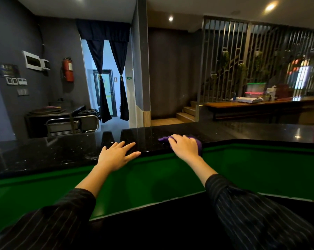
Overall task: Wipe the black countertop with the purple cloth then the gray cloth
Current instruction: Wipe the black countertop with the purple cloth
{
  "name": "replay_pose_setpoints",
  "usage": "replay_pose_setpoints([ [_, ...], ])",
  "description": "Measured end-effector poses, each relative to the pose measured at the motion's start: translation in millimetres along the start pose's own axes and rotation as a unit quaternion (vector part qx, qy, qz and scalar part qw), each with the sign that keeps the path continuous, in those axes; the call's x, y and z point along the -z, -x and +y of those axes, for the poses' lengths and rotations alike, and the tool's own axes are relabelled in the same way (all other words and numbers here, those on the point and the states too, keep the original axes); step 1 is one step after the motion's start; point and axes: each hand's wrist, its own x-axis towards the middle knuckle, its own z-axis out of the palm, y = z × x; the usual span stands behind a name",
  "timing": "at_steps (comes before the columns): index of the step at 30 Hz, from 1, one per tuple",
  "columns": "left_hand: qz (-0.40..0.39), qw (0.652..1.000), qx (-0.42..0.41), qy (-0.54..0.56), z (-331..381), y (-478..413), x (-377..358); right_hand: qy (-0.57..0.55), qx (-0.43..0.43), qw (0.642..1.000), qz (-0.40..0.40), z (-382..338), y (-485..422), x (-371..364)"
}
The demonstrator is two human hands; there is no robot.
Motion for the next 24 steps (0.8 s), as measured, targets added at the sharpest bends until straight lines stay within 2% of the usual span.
replay_pose_setpoints([
  [2,-0.001,1.0,-0.002,-0.004,-1.4,-0.7,-0.2,0.029,-0.051,0.996,-0.069,-18.6,-12.5,-3.0],
  [4,0.005,1.0,-0.004,-0.003,-2.5,-0.1,-1.1,0.05,-0.052,0.992,-0.106,-43.6,-14.7,-9.8],
  [8,0.011,0.998,-0.029,0.054,-6.0,4.5,4.2,0.041,0.039,0.988,-0.141,-108.1,2.9,-22.7],
  [12,-0.011,0.983,-0.066,0.173,-31.3,21.5,21.1,0.025,0.126,0.987,-0.099,-142.0,29.9,-33.7],
  [14,0.006,0.987,-0.081,0.142,-63.0,38.8,29.8,0.006,0.136,0.984,-0.112,-137.4,28.9,-27.2],
  [16,0.015,0.995,-0.06,0.073,-104.6,57.6,35.1,0.024,0.102,0.979,-0.176,-132.1,14.0,-17.6],
  [19,-0.022,0.998,0.047,0.035,-174.9,81.8,36.9,0.069,0.01,0.961,-0.268,-140.2,-12.9,-15.8],
  [21,-0.061,0.993,0.103,0.0,-211.2,94.8,35.3,0.077,-0.042,0.961,-0.26,-154.2,-22.2,-27.0],
  [24,-0.083,0.992,0.097,-0.018,-232.3,104.4,32.5,0.108,-0.099,0.965,-0.219,-184.7,-28.4,-43.8],
])
